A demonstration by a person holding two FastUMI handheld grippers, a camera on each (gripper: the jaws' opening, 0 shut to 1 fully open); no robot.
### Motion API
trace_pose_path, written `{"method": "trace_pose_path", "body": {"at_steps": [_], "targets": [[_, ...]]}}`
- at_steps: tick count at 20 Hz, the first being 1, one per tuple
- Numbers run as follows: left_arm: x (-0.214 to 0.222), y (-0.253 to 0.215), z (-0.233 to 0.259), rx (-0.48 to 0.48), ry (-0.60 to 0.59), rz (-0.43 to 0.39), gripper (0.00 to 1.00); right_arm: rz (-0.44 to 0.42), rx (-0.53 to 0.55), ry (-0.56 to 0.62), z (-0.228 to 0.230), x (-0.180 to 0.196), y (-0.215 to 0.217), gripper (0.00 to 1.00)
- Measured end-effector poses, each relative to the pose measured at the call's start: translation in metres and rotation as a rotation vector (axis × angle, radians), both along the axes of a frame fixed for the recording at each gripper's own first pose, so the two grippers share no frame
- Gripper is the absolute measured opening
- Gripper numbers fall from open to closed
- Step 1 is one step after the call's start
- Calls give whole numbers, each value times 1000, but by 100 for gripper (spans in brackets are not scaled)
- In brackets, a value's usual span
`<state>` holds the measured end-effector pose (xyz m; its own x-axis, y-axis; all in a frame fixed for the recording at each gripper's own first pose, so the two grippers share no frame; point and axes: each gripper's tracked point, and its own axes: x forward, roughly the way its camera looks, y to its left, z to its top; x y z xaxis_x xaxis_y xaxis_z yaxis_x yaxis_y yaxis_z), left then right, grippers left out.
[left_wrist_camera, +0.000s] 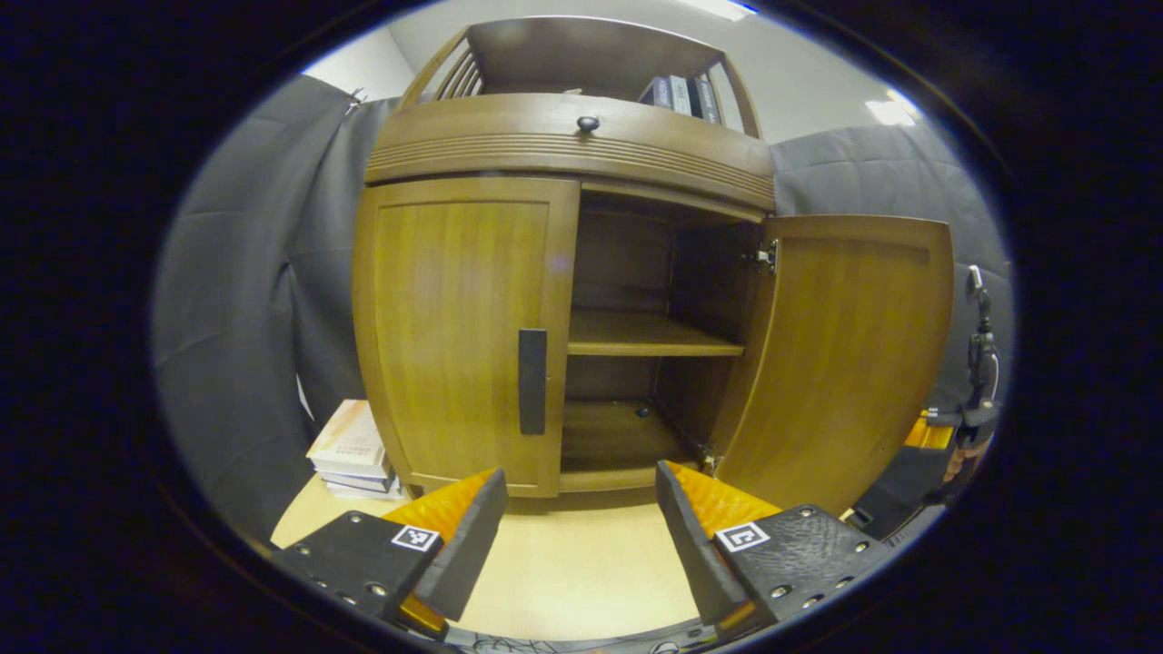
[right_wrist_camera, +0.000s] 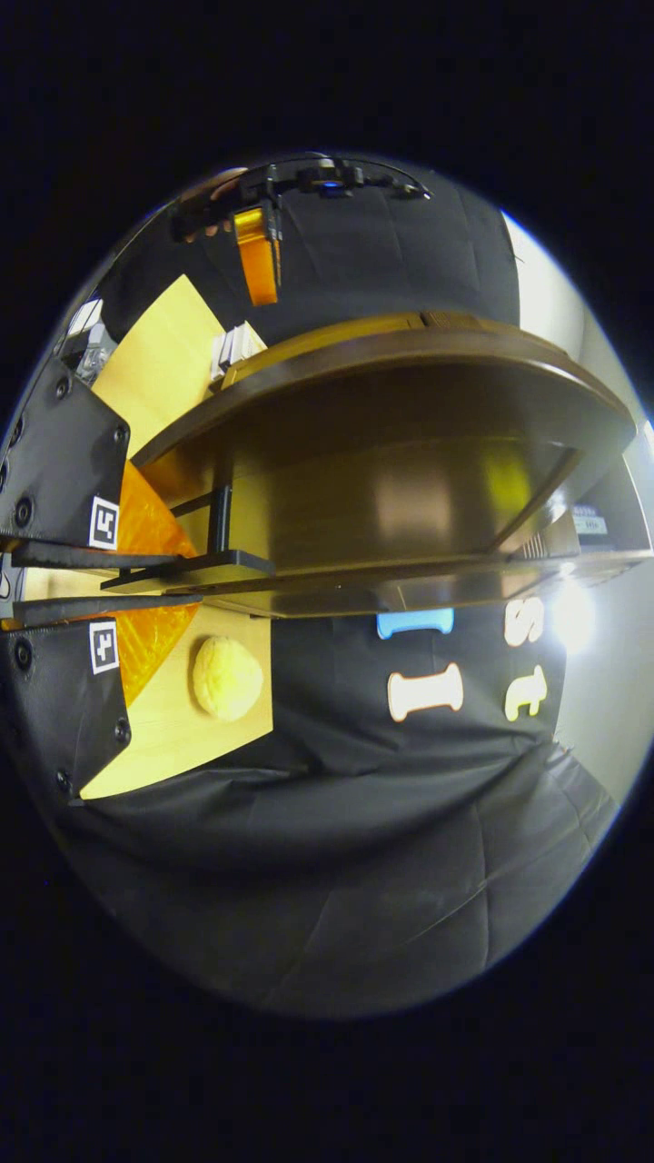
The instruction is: Open the right door of the double-door shoe cabinet with the right hand, and open the left door with the left hand.
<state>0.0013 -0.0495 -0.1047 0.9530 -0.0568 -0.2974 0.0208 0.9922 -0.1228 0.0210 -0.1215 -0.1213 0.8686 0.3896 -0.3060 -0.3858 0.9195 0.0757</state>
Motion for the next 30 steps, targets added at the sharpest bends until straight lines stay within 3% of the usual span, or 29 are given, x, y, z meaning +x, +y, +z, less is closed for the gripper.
{"method": "trace_pose_path", "body": {"at_steps": [2,6,11,17,21,22,23,26,27,29,30], "targets": [[-2,-2,1,-7,6,37,92,42,-10,-10,-1,-1,-1,12],[-5,-1,1,12,10,98,92,65,6,-6,-4,-11,-16,23],[-5,9,8,35,-11,87,92,-75,83,-14,5,-33,-28,98],[-8,34,11,36,-48,59,92,-260,-29,-42,15,-81,-33,98],[-17,52,7,38,-60,39,92,-356,-56,-89,31,-119,5,98],[-18,56,5,39,-66,32,92,-372,-63,-108,34,-122,17,92],[-19,62,5,44,-70,30,92,-385,-66,-121,39,-121,30,98],[-19,81,12,64,-116,34,92,-379,-76,-159,52,-111,76,99],[-18,88,15,77,-126,37,92,-367,-81,-184,58,-109,91,94],[-16,100,16,92,-146,37,92,-344,-84,-264,77,-95,114,99],[-14,101,17,87,-156,33,92,-337,-81,-282,81,-88,123,95]]}}
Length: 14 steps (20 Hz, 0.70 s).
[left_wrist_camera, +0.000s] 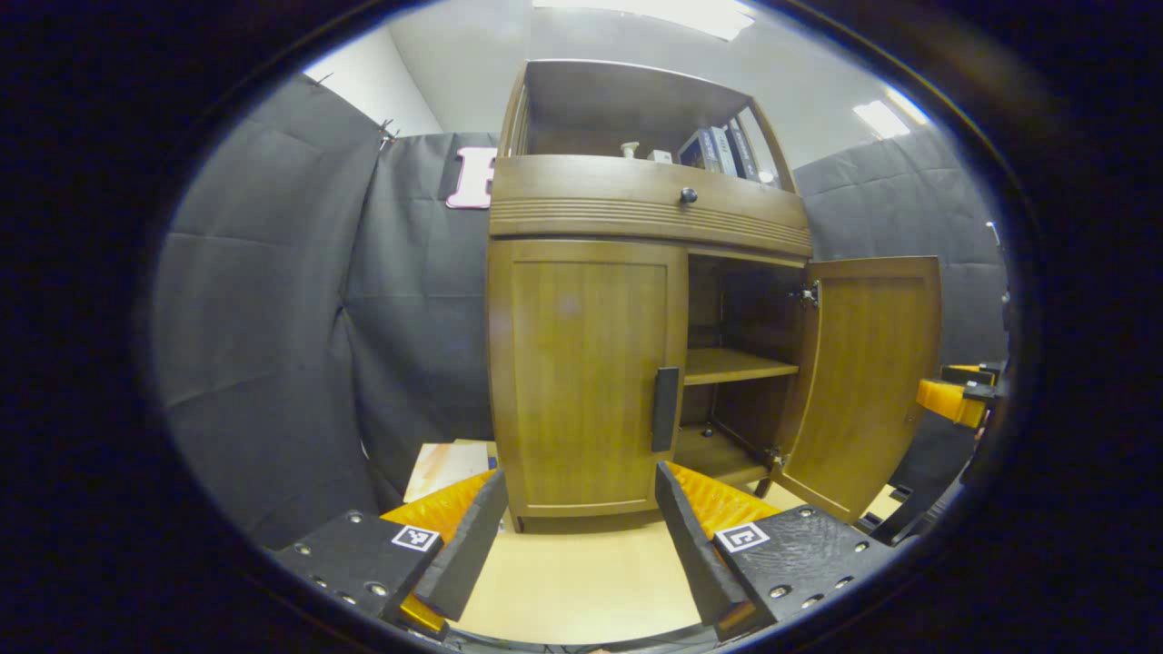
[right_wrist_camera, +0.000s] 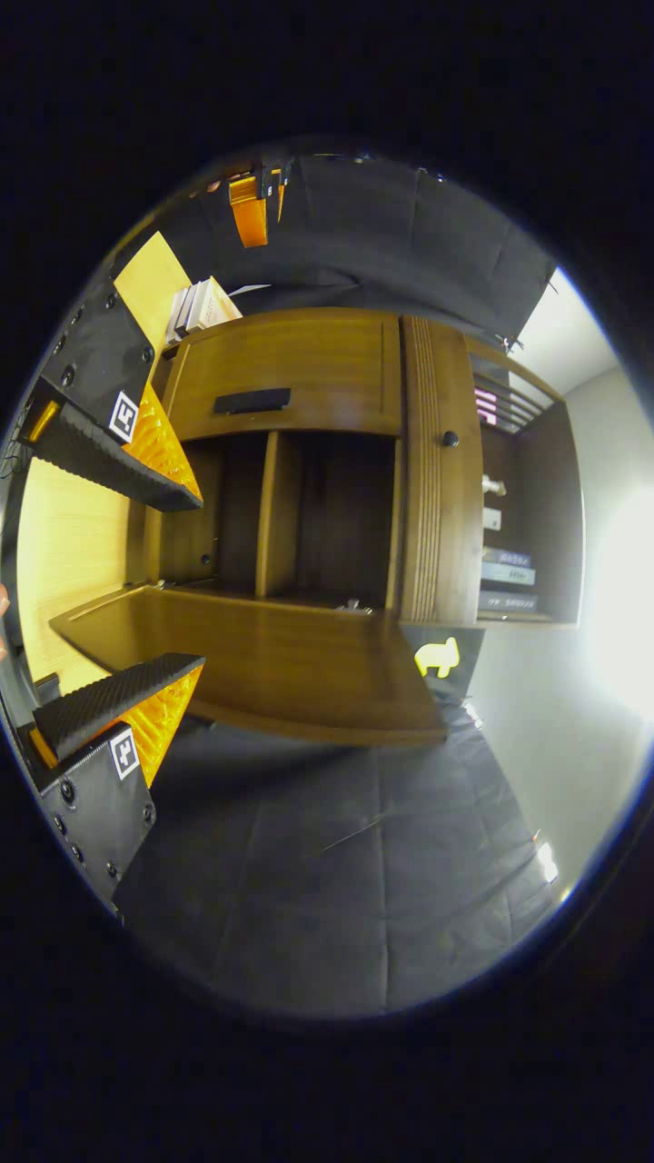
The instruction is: Open the right door of the double-door shoe cabinet with the right hand, and open the left door with the left hand.
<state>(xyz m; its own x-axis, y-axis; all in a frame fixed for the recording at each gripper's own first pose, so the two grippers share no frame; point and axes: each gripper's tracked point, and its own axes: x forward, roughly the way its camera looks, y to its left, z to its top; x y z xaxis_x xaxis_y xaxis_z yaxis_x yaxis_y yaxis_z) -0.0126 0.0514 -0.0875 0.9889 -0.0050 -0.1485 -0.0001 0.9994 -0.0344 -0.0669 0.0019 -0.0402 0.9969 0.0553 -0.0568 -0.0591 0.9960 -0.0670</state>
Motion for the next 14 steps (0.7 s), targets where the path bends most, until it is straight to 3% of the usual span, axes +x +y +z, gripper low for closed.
{"method": "trace_pose_path", "body": {"at_steps": [7,12,14], "targets": [[28,-16,4,-52,-18,-33,94,-11,2,-16,13,45,24,97],[53,-15,-5,-34,21,30,91,24,4,-19,25,92,30,97],[64,-26,-8,-66,40,18,92,53,27,9,18,102,36,97]]}}
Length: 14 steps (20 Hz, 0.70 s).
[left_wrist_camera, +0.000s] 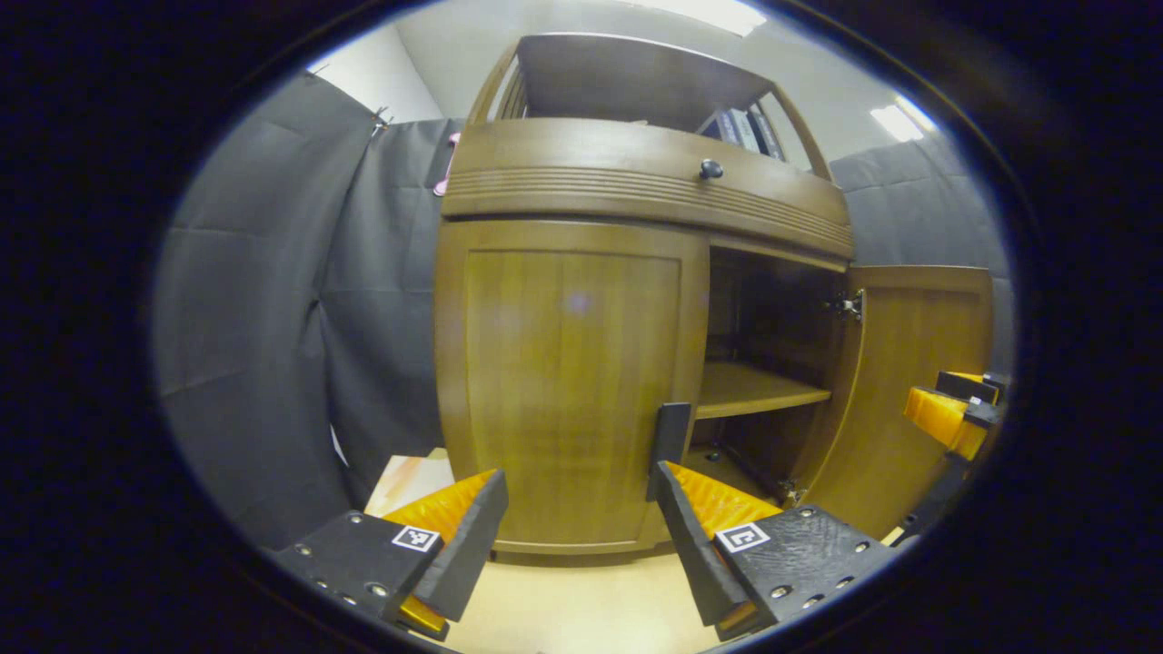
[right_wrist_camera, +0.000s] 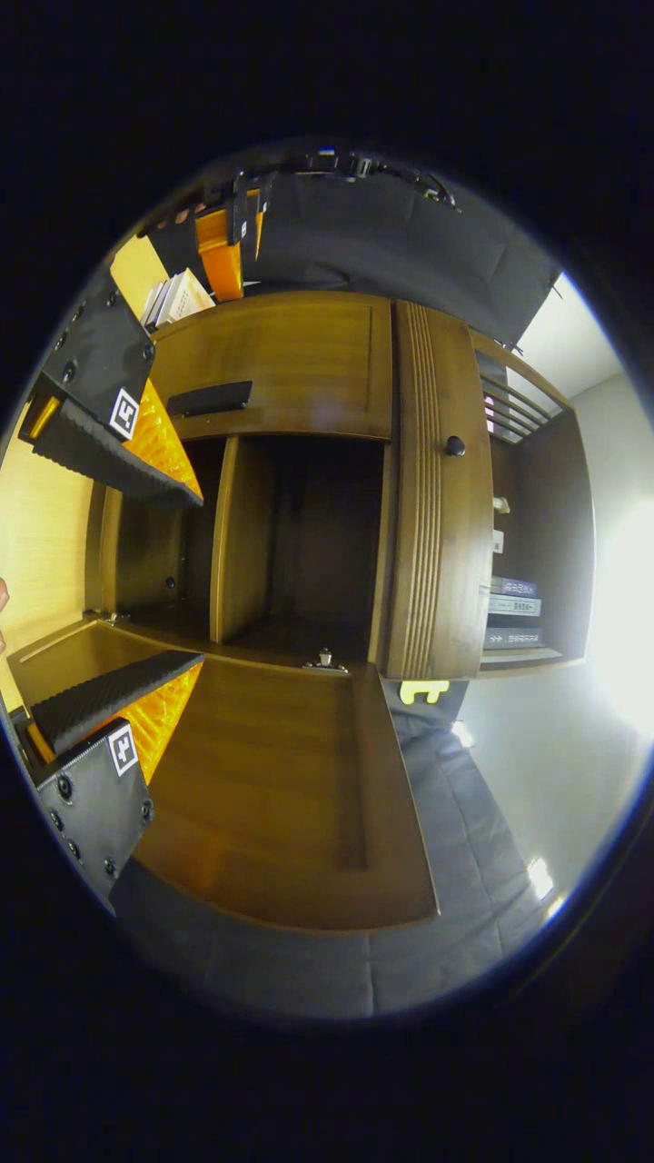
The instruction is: Open the right door of the double-door shoe cabinet with the right hand, and open the left door with the left hand.
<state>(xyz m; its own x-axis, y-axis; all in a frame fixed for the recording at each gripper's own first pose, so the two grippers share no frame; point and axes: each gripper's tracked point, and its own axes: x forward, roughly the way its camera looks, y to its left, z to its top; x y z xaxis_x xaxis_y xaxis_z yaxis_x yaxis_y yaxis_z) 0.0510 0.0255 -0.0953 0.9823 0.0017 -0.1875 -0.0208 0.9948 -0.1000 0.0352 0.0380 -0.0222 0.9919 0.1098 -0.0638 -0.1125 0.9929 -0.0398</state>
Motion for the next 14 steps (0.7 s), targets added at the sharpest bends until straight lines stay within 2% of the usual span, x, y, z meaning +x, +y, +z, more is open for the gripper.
{"method": "trace_pose_path", "body": {"at_steps": [4,8,14], "targets": [[22,-20,-2,-39,16,-28,92,39,44,22,-12,8,3,98],[72,-50,-18,-3,35,-50,83,71,48,52,-26,19,7,98],[106,-70,-40,34,57,-22,70,99,51,47,-29,28,7,98]]}}
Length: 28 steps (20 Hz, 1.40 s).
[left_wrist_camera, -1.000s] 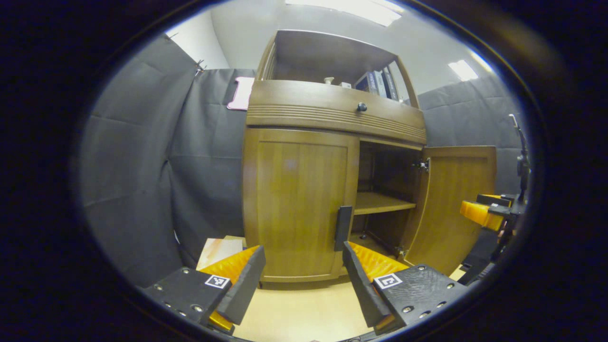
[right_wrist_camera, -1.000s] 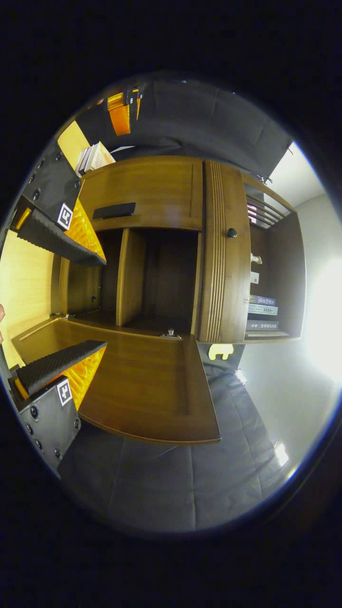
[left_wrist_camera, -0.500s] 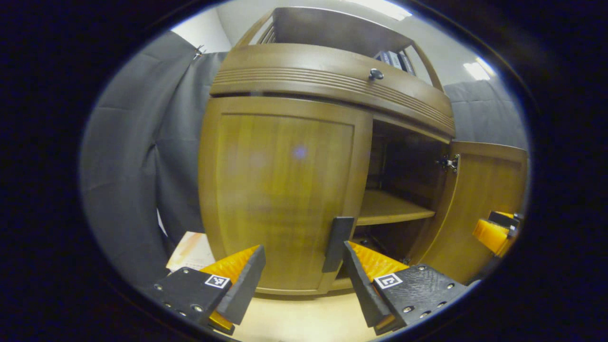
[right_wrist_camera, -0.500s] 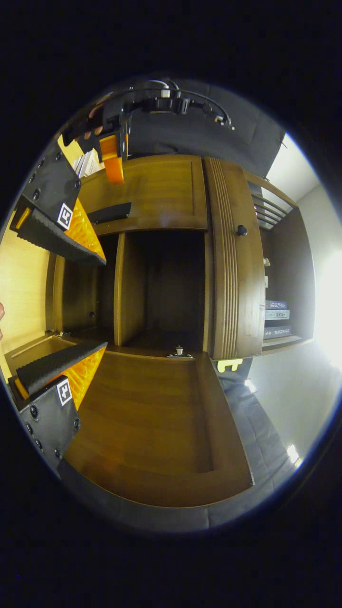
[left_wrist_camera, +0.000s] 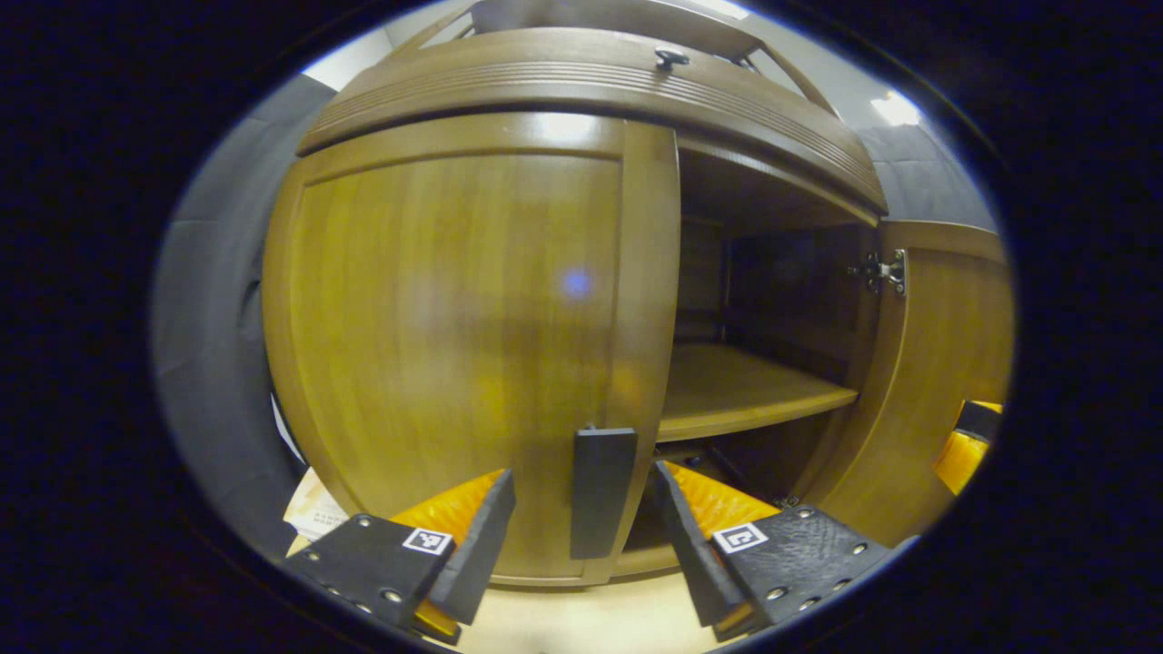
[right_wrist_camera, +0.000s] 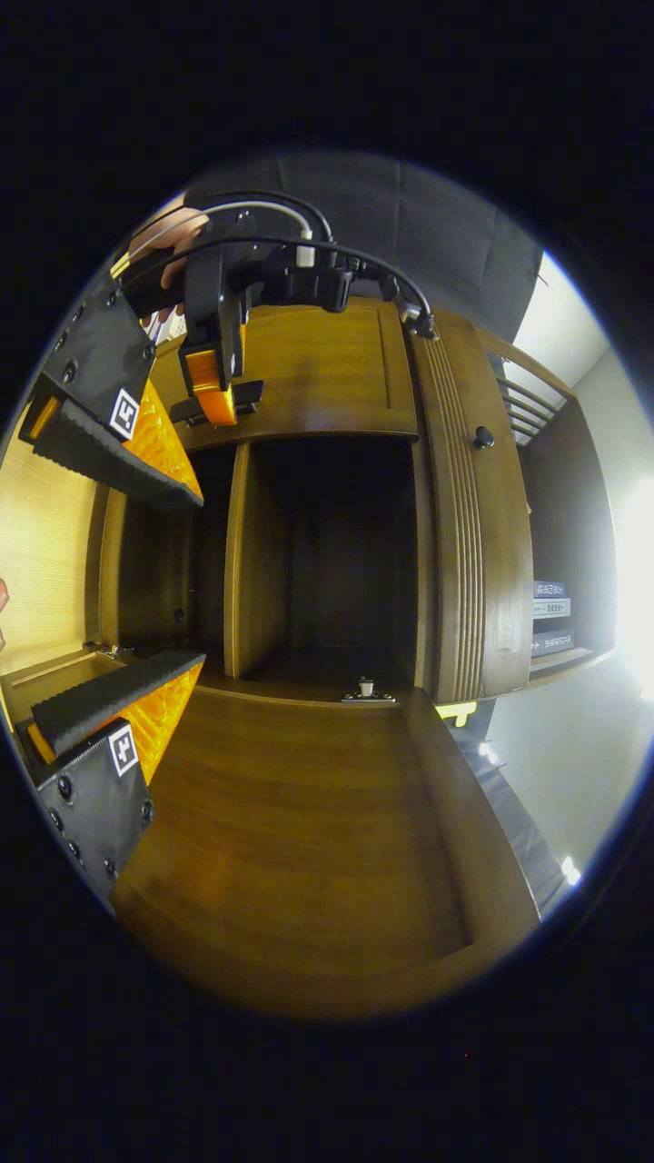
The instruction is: Open the right door of the double-door shoe cabinet with the right hand, and open the left door with the left hand.
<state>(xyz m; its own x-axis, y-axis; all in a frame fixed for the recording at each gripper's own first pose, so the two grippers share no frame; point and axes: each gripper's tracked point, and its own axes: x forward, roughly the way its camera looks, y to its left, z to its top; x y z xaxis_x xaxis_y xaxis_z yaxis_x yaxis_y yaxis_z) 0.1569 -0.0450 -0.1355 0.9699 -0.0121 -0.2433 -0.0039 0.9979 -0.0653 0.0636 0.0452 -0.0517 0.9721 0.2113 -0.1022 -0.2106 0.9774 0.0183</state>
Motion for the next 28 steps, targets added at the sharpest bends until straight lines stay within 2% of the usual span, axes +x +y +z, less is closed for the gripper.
{"method": "trace_pose_path", "body": {"at_steps": [3,5,8,11,15,16,22,28], "targets": [[9,-5,-3,12,-4,-1,63,20,2,22,-7,9,1,97],[21,-12,-8,5,3,-13,63,31,5,37,-10,13,4,98],[13,-7,-2,49,-14,35,51,55,18,35,-6,25,11,98],[16,-6,-5,18,-11,58,38,99,5,37,-10,29,20,98],[13,-7,-6,16,-5,46,22,158,-21,45,-14,35,30,98],[12,-7,-7,13,-4,50,24,168,-25,45,-17,35,31,98],[6,-5,-4,6,-24,80,24,212,-48,84,-30,33,38,98],[-20,-5,-3,-7,-55,7,24,132,-69,62,-21,15,35,98]]}}
